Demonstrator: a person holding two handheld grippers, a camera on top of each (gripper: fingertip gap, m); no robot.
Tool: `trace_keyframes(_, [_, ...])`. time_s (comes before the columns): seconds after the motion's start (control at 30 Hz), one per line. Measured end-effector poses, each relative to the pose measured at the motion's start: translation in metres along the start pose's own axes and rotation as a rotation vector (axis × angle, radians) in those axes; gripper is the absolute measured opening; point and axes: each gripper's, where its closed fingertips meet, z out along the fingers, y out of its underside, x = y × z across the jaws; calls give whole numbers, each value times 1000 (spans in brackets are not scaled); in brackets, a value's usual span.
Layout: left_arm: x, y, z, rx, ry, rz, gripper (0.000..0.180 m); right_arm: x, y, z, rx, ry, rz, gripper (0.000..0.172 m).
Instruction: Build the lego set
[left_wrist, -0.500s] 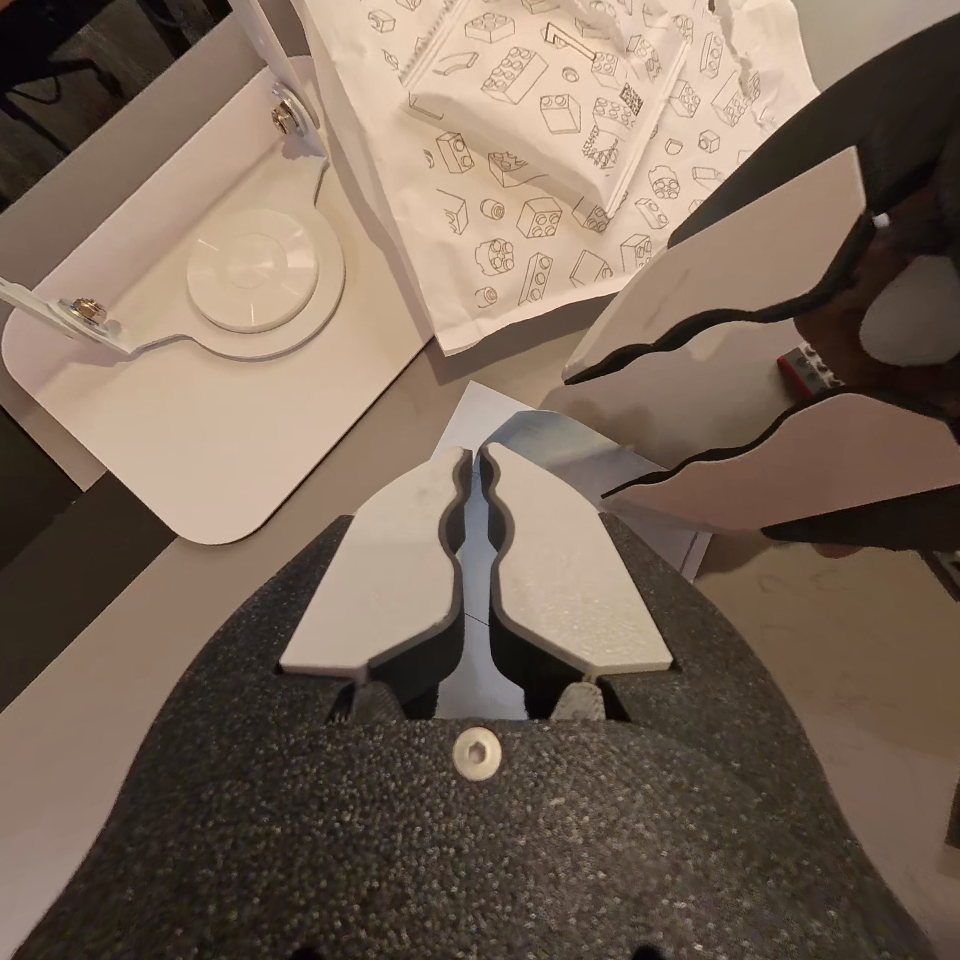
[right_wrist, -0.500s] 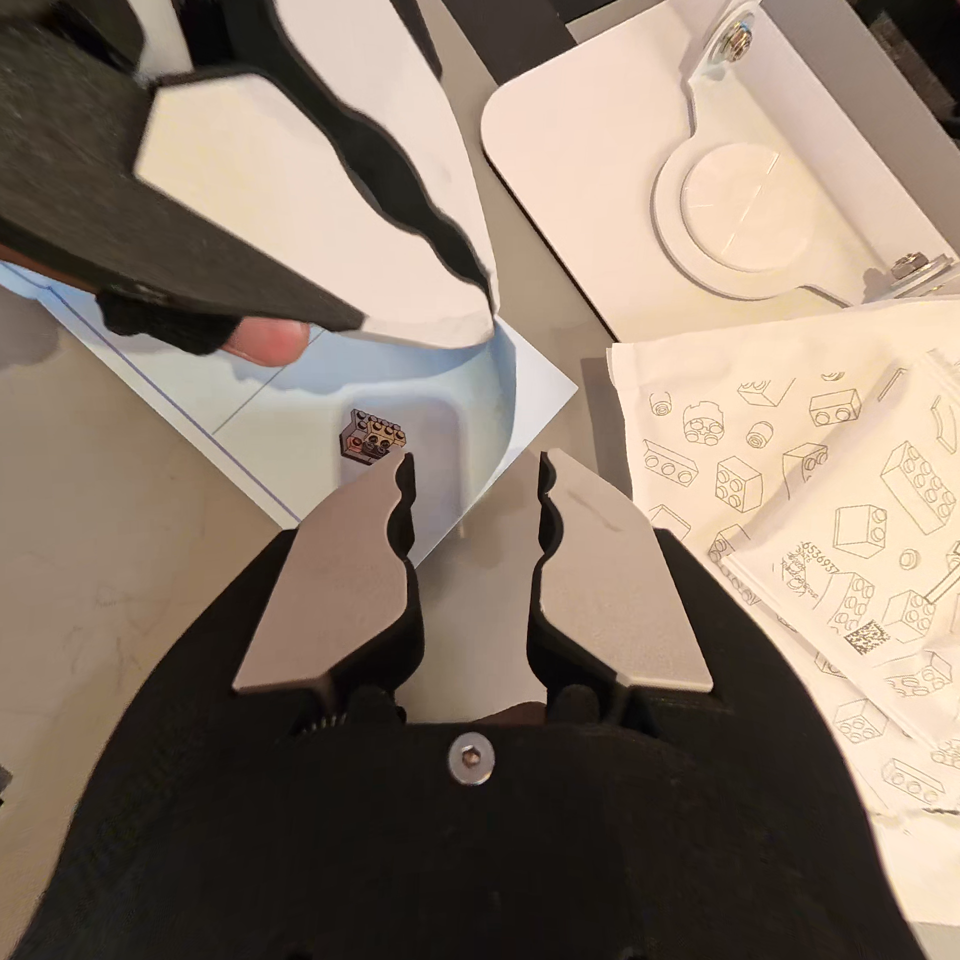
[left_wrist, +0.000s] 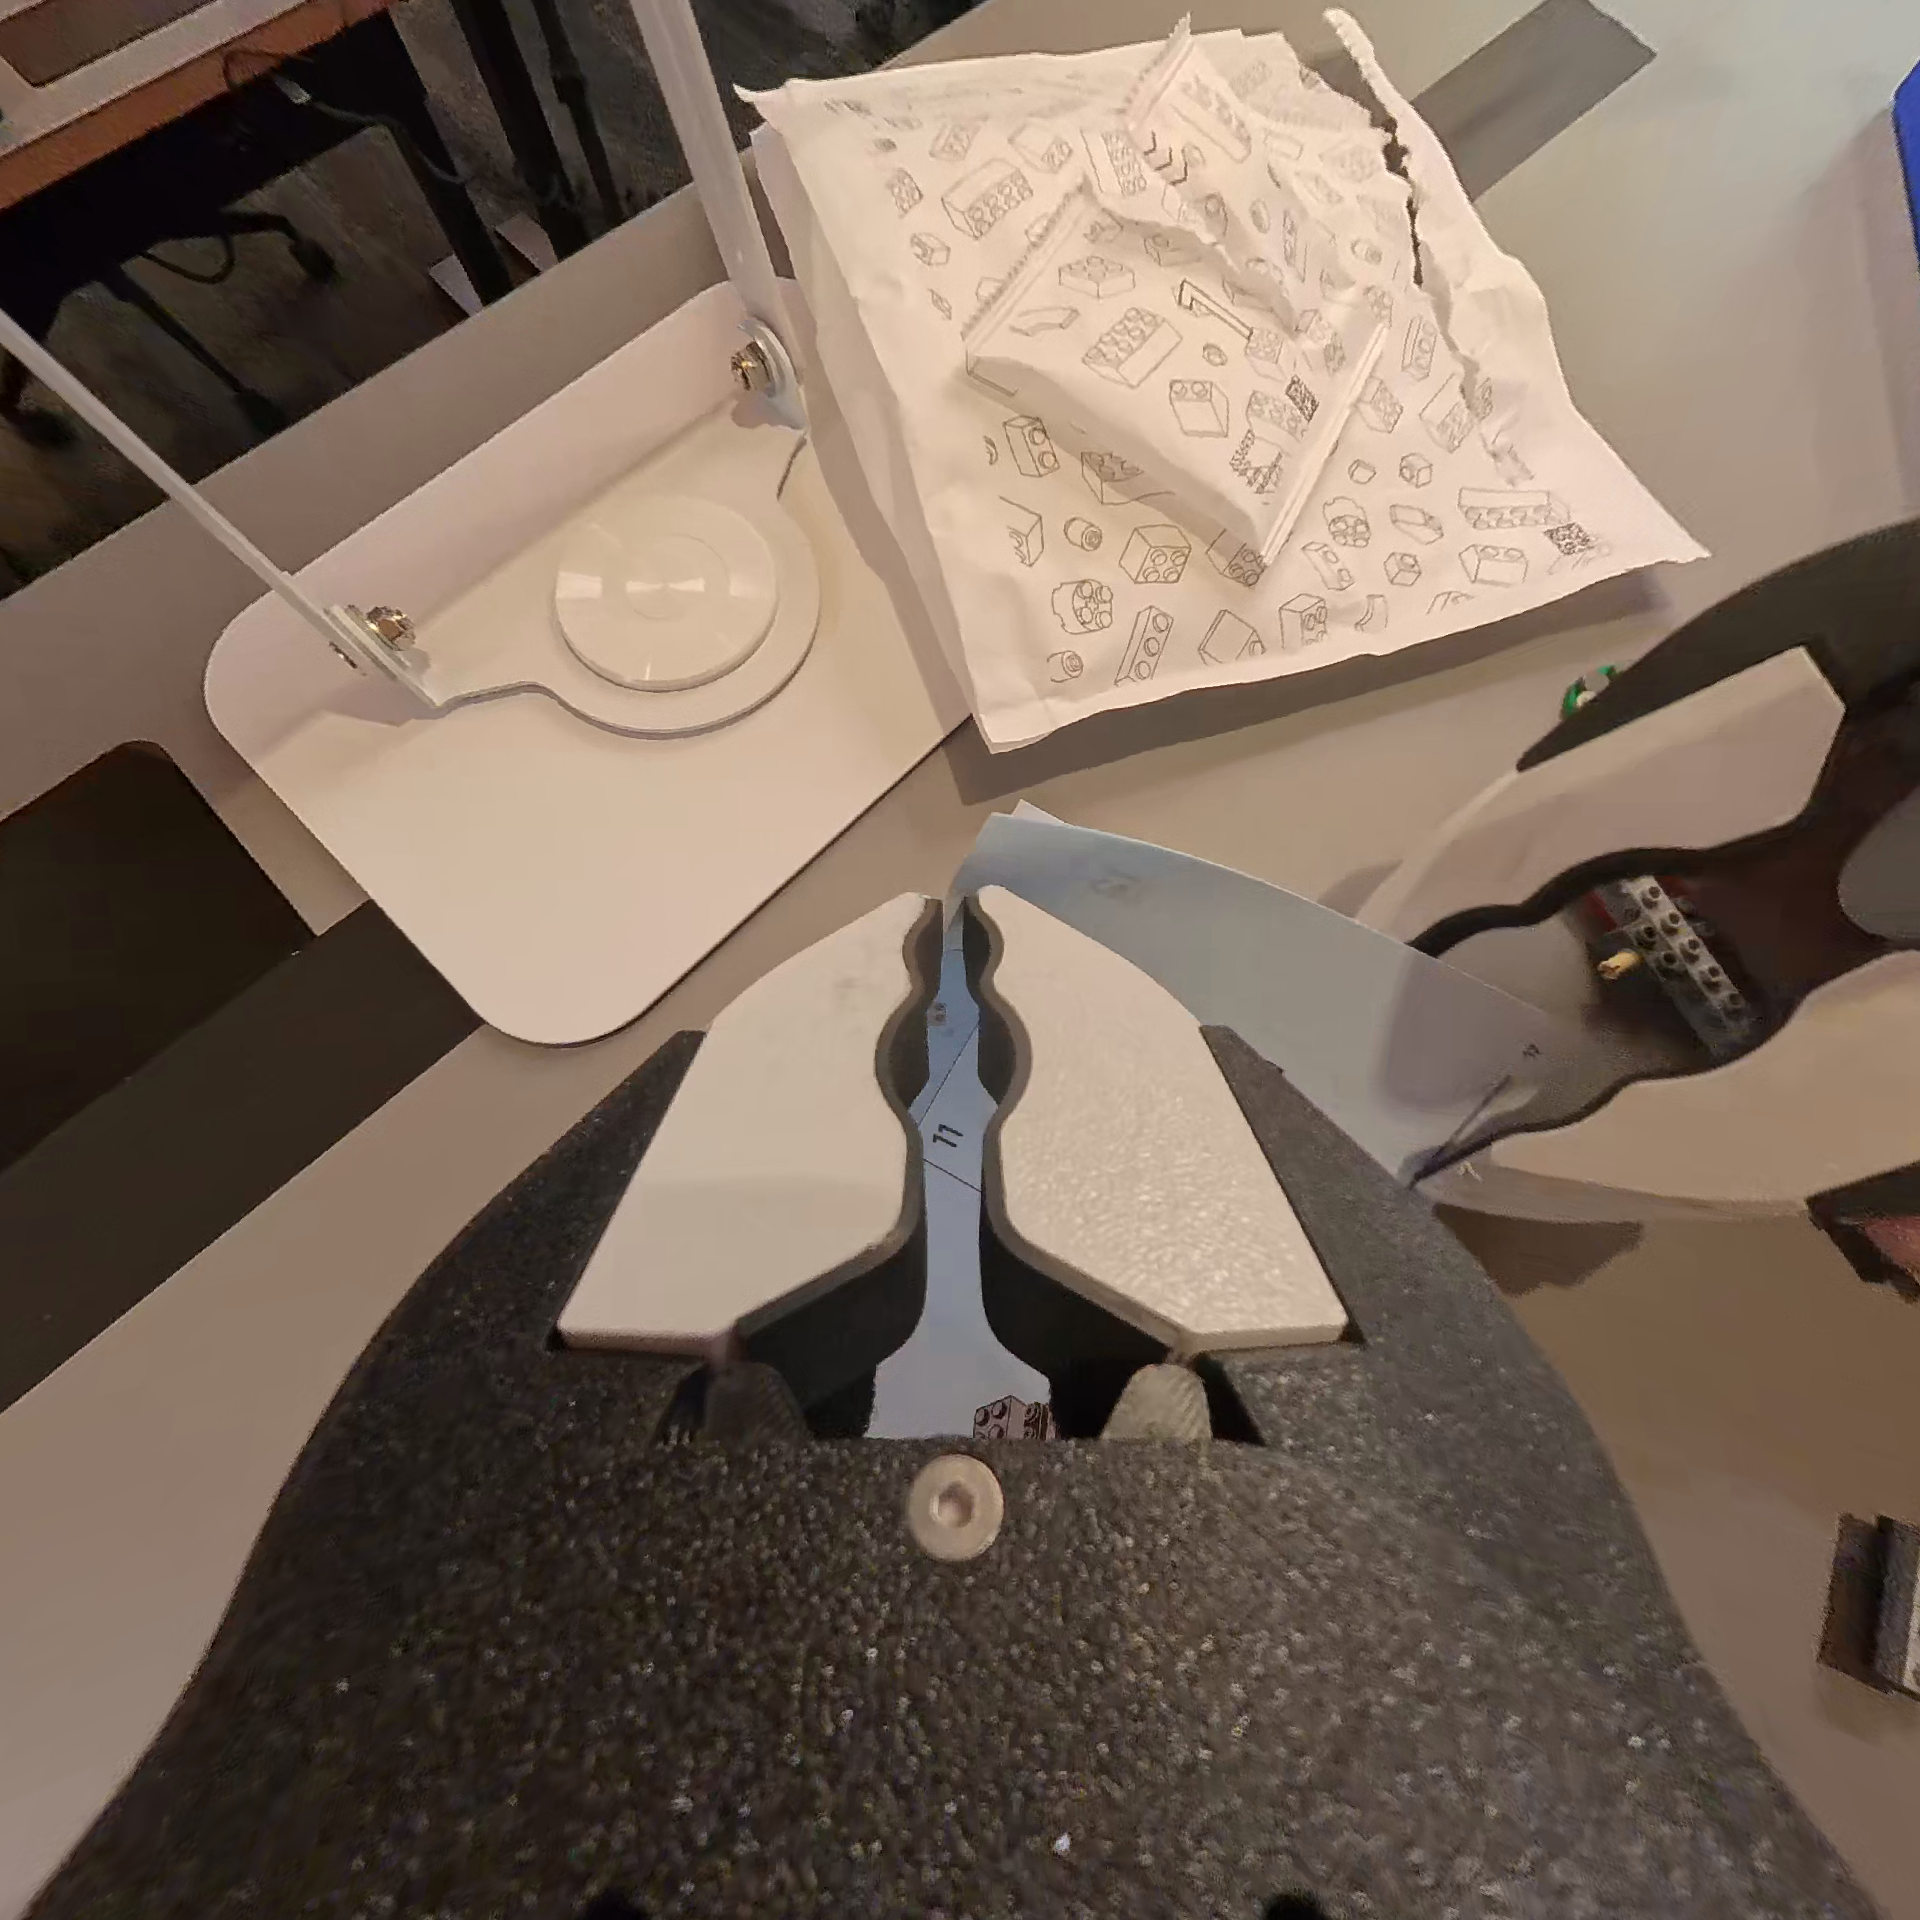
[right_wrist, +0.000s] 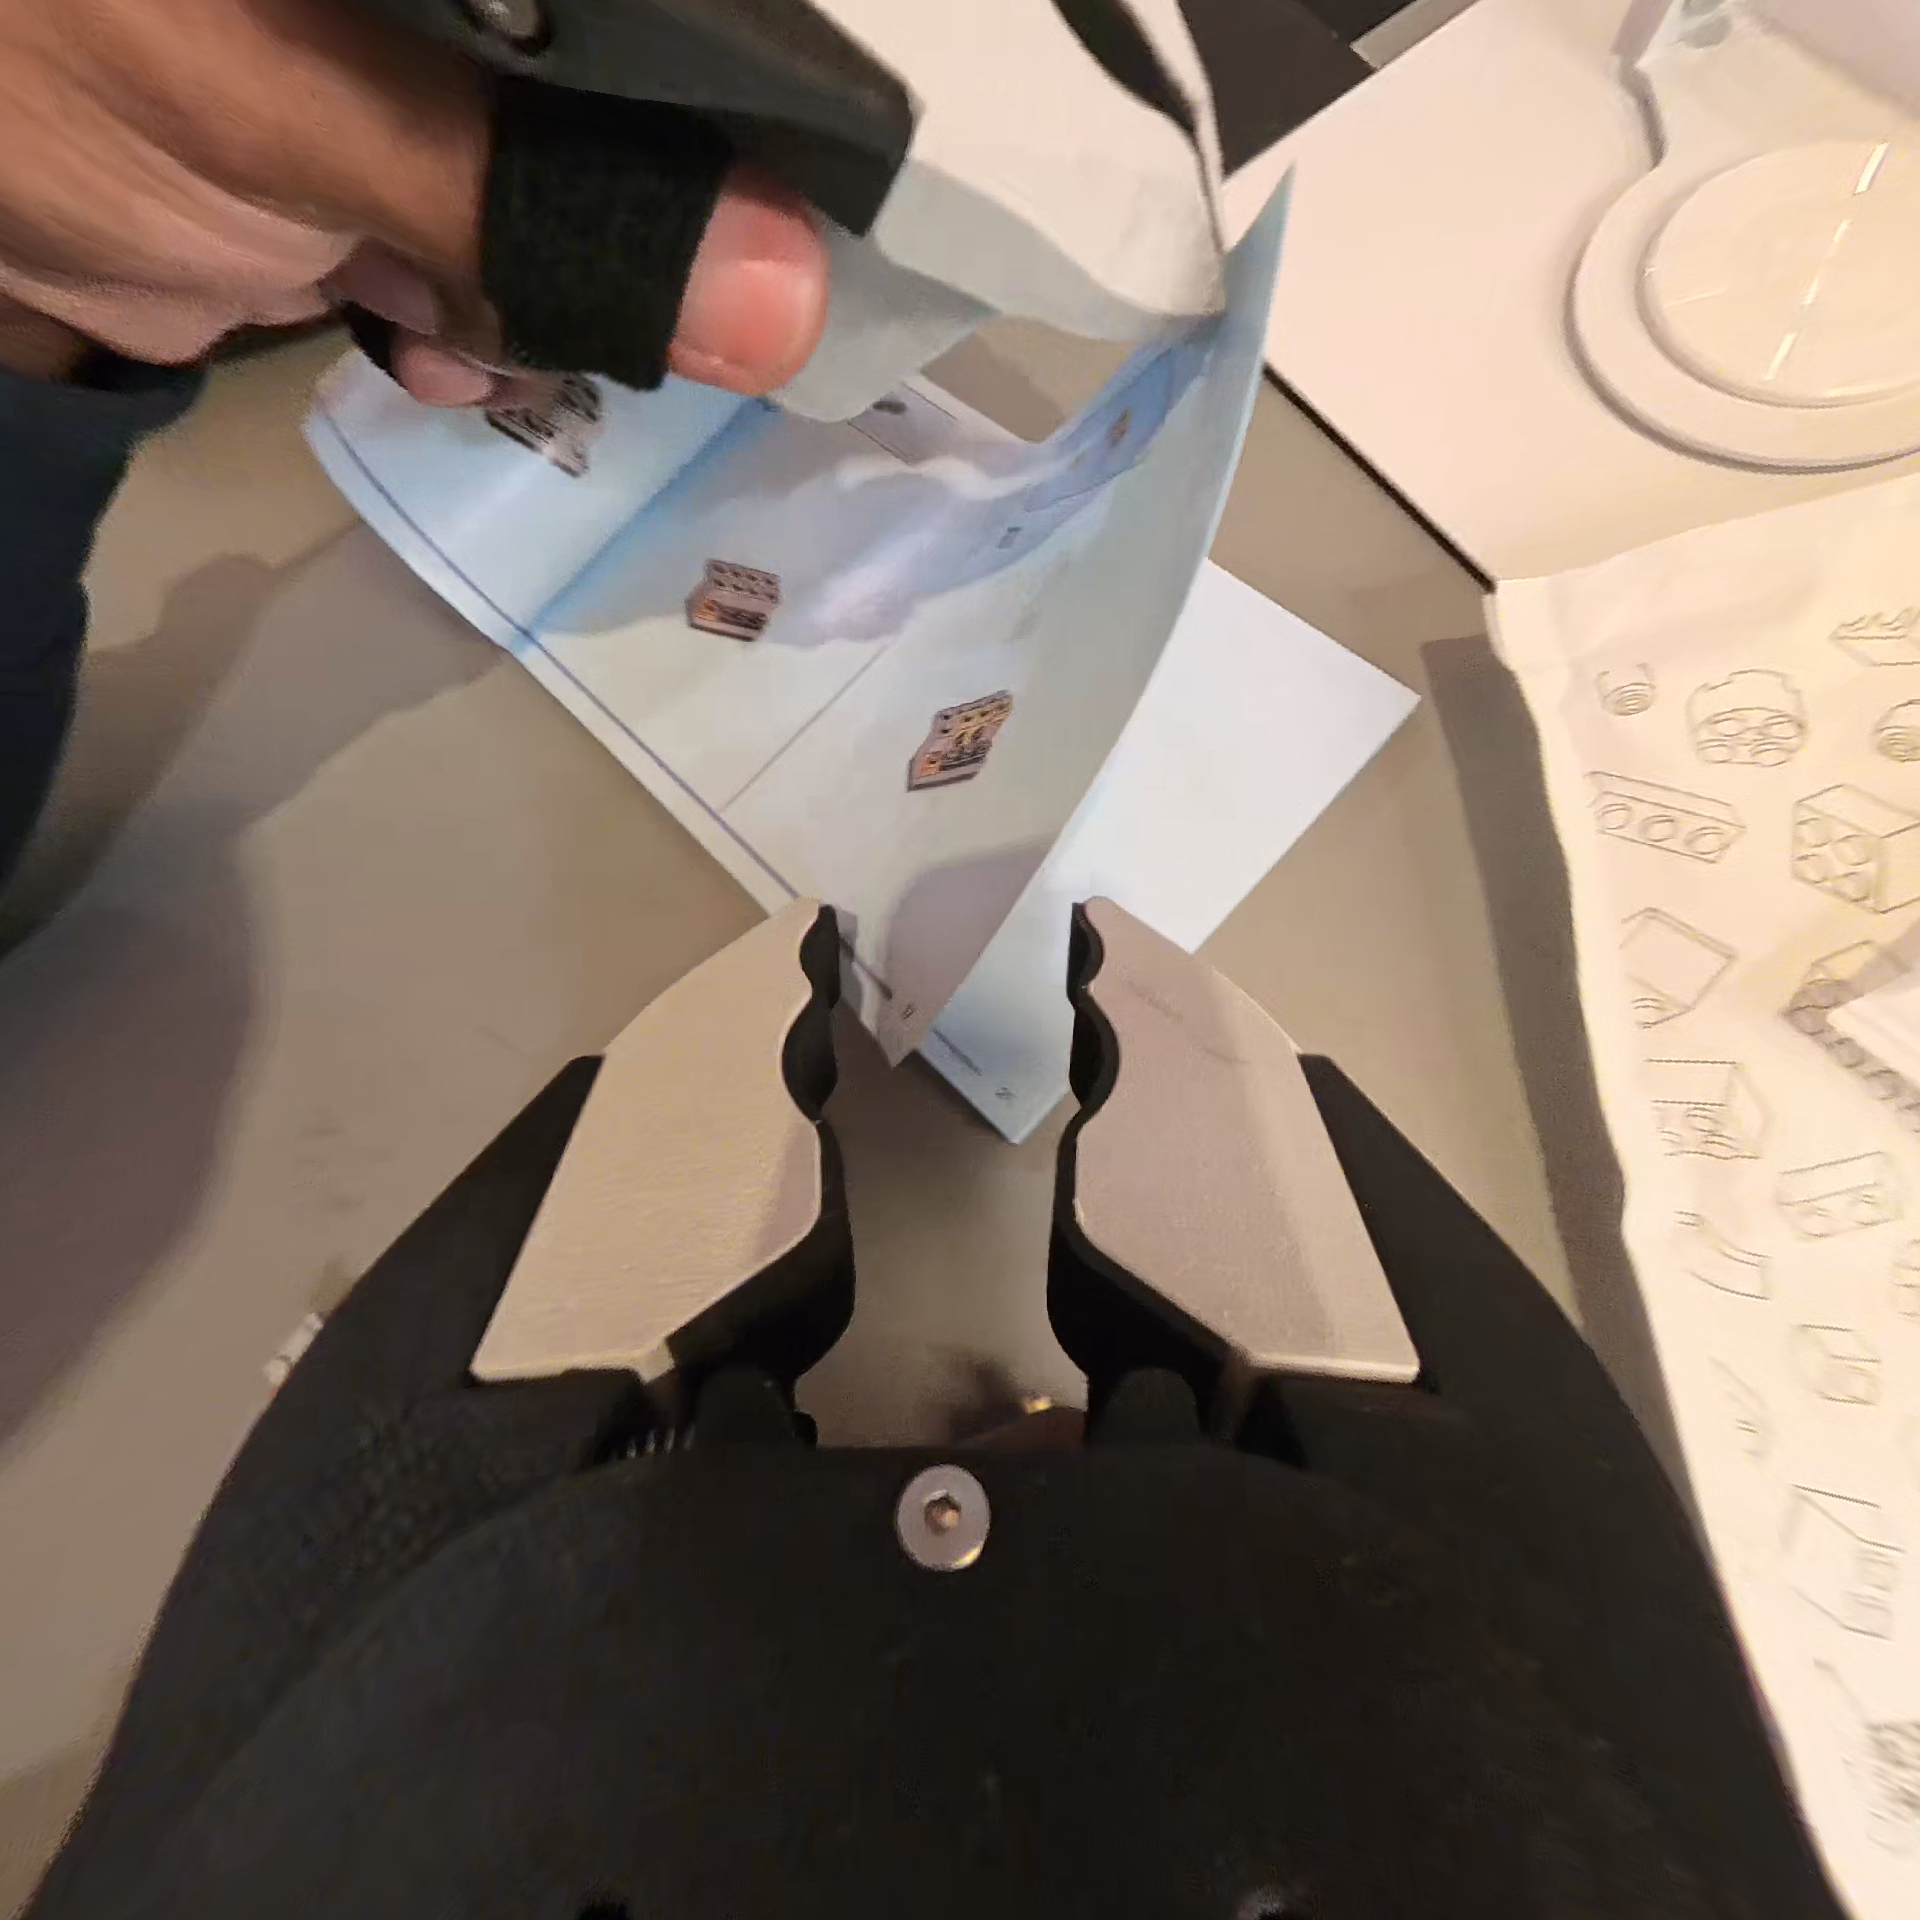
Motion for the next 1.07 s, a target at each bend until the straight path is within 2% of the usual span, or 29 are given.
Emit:
trace_keyframes(0.2, [-12, 2, -2, 15, -20, -48, 4, -31, -18, 2, 156, -84, 66, 45])
trace_keyframes(0.33, [-17, 5, -1, 21, -25, -86, 8, -37, -34, 4, 256, -89, 111, 45])
trace_keyframes(0.47, [-17, 5, -4, 31, -15, -129, 20, -36, -35, 11, 234, -61, 106, 46])
trace_keyframes(0.7, [22, 6, -17, 59, 214, -165, 28, -33, -28, 18, 187, -32, 88, 46])
trace_keyframes(0.93, [30, 7, -19, 113, 349, -342, 29, -25, -20, 19, 128, -17, 78, 47])
trace_keyframes(1.07, [46, 7, -14, 94, 416, -348, 32, -23, -11, 19, 96, -28, 105, 48])
